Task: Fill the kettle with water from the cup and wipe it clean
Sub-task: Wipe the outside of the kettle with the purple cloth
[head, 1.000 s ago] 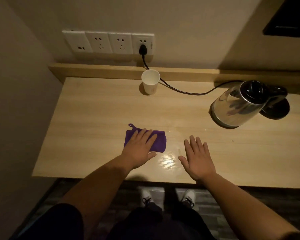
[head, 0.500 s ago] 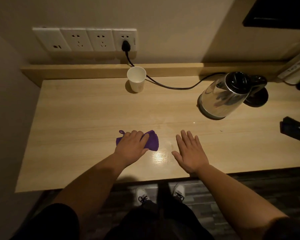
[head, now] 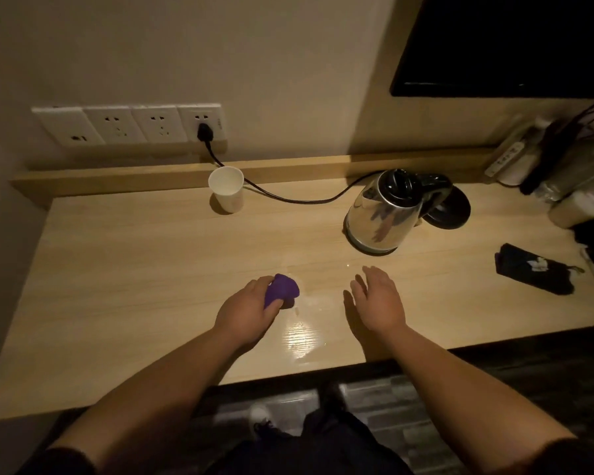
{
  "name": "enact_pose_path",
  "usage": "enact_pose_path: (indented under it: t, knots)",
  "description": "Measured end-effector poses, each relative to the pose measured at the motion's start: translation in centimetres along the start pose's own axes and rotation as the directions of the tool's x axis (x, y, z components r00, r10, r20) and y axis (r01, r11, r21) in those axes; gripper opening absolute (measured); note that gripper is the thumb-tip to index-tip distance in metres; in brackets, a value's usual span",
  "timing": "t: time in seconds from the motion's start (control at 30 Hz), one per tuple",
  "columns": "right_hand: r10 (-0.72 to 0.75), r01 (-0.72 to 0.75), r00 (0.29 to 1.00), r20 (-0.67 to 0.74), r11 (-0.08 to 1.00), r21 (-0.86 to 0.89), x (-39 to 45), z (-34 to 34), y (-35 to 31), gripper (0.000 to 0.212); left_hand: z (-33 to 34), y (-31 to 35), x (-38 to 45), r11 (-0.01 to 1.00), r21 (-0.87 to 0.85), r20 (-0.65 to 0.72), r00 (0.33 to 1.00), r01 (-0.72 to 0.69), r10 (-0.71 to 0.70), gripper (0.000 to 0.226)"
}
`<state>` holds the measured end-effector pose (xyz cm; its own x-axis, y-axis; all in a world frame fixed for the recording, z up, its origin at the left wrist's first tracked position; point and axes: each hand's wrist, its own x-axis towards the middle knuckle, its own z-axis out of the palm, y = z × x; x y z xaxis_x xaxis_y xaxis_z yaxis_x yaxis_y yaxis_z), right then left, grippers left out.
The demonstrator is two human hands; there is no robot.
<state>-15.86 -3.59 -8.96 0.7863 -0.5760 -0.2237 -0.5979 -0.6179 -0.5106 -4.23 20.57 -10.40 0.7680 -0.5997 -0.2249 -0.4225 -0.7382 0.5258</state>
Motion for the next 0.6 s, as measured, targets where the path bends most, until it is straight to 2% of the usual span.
enact_pose_path:
  t: [0.07,0.13,0.2,0.3,0.4,0.43,0.5,0.6]
  knots:
    - [0.212,-0.184,0.971,-0.106,0.957,0.225,1.6,-3.5,-0.3,0.05,-0.2,1.3,0.8,1.0,-0.022,-0.018,1.0,0.018,-0.018,0.051]
    - [0.413,-0.306,0.899,-0.146,0.831,0.465,3.8,-7.4,-1.0,0.05,-0.5,2.5,1.7,0.999,-0.017,-0.03,0.999,0.034,-0.034,0.048]
    - [0.544,-0.345,0.829,-0.131,0.682,0.645,6.8,-11.1,-1.8,0.052,-0.8,3.6,2.4,0.998,-0.02,-0.051,0.997,0.061,-0.062,0.045]
    - [0.615,-0.389,0.787,-0.053,0.562,0.73,11.9,-15.2,-2.9,0.064,-1.0,5.3,3.0,0.996,-0.033,-0.096,0.991,0.087,-0.09,0.042]
    - [0.587,-0.455,0.801,0.118,0.468,0.758,15.5,-17.1,-4.5,0.077,-1.2,6.4,2.9,0.99,-0.06,-0.123,0.984,0.124,-0.13,0.041]
    - [0.56,-0.468,0.816,0.143,0.495,0.732,16.3,-17.2,-4.9,0.077,-1.2,6.5,2.6,0.988,-0.068,-0.127,0.981,0.14,-0.148,0.041]
    - [0.495,-0.467,0.856,0.146,0.621,0.63,17.5,-17.1,-5.7,0.072,-1.2,6.4,2.0,0.983,-0.073,-0.131,0.976,0.168,-0.176,0.041]
    - [0.344,-0.385,0.923,0.175,0.789,0.478,17.8,-16.4,-7.3,0.069,-1.3,5.9,1.0,0.974,-0.088,-0.131,0.967,0.207,-0.218,0.041]
